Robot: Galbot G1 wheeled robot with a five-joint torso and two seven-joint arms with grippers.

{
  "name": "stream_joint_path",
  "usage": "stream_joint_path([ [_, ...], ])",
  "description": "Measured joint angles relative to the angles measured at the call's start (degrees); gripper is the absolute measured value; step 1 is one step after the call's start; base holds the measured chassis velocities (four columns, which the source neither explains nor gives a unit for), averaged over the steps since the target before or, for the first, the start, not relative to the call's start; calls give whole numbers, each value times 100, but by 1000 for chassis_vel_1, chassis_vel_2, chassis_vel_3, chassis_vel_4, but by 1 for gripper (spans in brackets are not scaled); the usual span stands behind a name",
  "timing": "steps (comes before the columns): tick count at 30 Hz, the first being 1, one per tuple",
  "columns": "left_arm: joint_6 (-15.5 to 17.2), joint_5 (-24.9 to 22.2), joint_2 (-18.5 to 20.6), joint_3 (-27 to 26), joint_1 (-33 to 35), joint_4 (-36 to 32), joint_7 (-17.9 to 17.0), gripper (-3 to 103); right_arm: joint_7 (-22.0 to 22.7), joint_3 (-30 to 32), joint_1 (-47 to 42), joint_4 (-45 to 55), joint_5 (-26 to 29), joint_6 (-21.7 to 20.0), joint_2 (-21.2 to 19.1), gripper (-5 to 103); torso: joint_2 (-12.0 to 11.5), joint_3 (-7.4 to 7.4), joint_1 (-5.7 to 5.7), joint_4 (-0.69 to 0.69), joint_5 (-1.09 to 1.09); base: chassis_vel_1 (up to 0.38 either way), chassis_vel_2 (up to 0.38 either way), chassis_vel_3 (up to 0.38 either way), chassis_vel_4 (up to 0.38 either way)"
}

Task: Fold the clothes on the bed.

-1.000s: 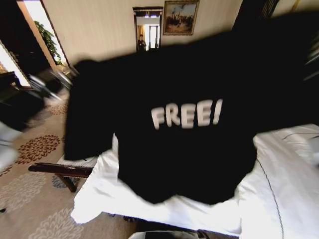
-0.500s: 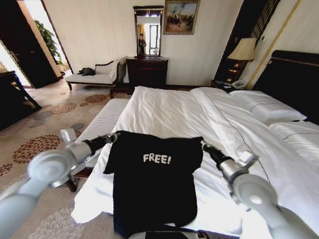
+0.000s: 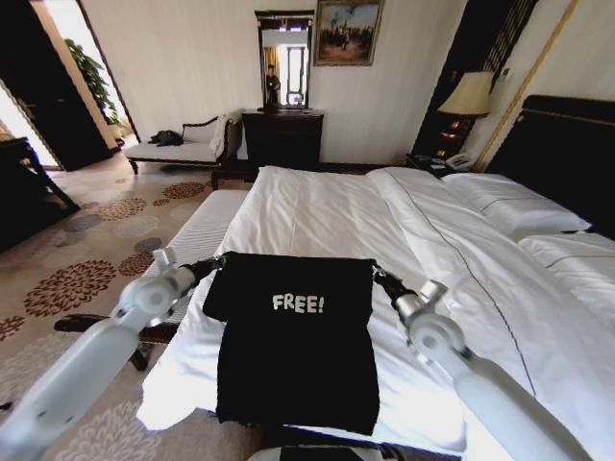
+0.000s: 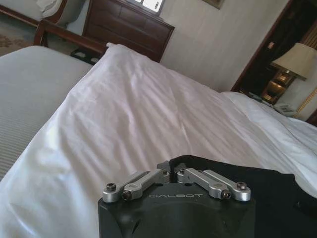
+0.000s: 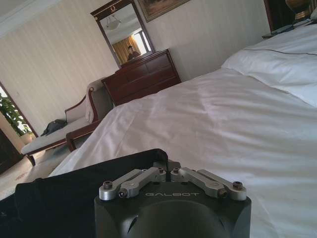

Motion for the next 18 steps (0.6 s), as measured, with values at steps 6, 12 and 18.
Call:
stream_joint_path([
  [6, -244, 366, -659, 463, -519, 961, 125, 2, -137, -578, 658, -999, -298, 127, 375, 0, 0, 0, -1, 1, -1, 0, 0, 0, 0],
  [12, -492, 924, -1474, 693, -967, 2541, 345, 2, -320, -1160, 1437, -2478, -817, 460, 947, 0, 0, 0, 0, -1, -1, 0, 0, 0, 0],
  [18, -622, 1228, -1797, 685, -1107, 3283, 499, 2, -342, -1339, 1796, -3324, -903, 556, 1418, 0, 0, 0, 0, 1, -1, 0, 0, 0, 0],
])
